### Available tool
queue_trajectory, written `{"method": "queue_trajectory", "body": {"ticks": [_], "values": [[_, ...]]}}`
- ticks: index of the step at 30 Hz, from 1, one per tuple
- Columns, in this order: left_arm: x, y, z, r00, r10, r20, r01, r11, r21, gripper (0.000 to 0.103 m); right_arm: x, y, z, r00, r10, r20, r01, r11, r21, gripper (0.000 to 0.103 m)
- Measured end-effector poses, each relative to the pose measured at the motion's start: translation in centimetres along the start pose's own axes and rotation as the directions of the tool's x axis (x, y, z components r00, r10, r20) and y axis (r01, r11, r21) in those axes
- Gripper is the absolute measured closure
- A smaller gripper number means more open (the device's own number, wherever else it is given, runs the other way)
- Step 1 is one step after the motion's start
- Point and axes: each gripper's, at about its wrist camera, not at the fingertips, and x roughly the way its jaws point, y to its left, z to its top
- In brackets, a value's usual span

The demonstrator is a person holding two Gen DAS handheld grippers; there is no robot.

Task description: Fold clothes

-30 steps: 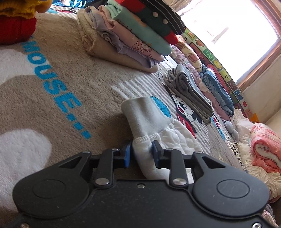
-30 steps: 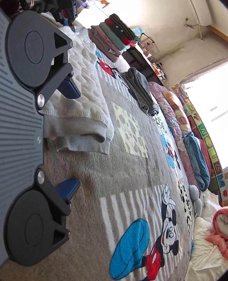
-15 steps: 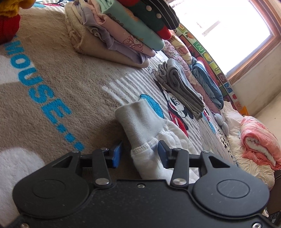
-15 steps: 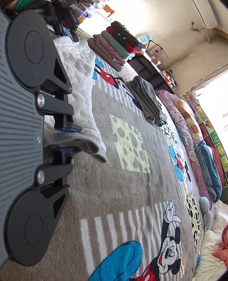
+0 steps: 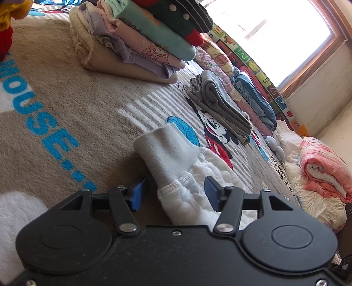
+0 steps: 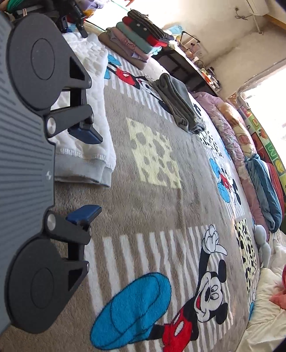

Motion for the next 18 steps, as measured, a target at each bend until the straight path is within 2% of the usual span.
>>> {"method": "queue_trajectory", "body": {"ticks": [1, 2, 6, 13, 14, 16, 17, 18], "values": [[0.0, -0.1, 0.0, 1.000, 0.002, 0.001, -0.002, 1.000, 0.005, 0.047, 0.1, 0.5, -0.2, 1.000, -0.007, 0.000, 0.007, 1.000, -0.028, 0.087], [0.0, -0.1, -0.1, 1.000, 0.002, 0.002, -0.002, 1.000, 0.009, 0.047, 0.1, 1.0, -0.3, 1.000, -0.014, 0.000, 0.014, 0.998, -0.055, 0.095], [0.1, 0.0, 0.0, 1.000, -0.006, -0.002, 0.006, 1.000, 0.020, 0.047, -0.4, 2.3, 0.0, 0.999, -0.011, 0.049, 0.016, 0.995, -0.102, 0.096], [0.2, 0.3, 0.3, 1.000, -0.016, -0.005, 0.016, 1.000, 0.003, 0.047, 1.1, 0.7, 0.0, 0.999, -0.041, 0.003, 0.041, 0.999, 0.030, 0.096], [0.2, 0.3, 0.3, 1.000, -0.017, -0.005, 0.017, 1.000, -0.001, 0.047, 1.3, 0.4, 0.1, 0.999, -0.045, -0.004, 0.045, 0.998, 0.049, 0.091], [0.2, 0.4, 0.4, 1.000, -0.021, -0.006, 0.021, 1.000, -0.008, 0.047, 1.7, 0.0, 0.1, 0.998, -0.052, -0.018, 0.053, 0.995, 0.087, 0.069], [0.3, 0.5, 0.4, 1.000, -0.024, -0.006, 0.024, 1.000, -0.013, 0.046, 1.9, -0.3, 0.1, 0.998, -0.055, -0.025, 0.058, 0.993, 0.105, 0.041], [0.3, 0.6, 0.4, 1.000, -0.028, -0.006, 0.028, 0.999, -0.018, 0.045, 2.1, -0.5, 0.1, 0.998, -0.059, -0.032, 0.062, 0.990, 0.124, 0.025]]}}
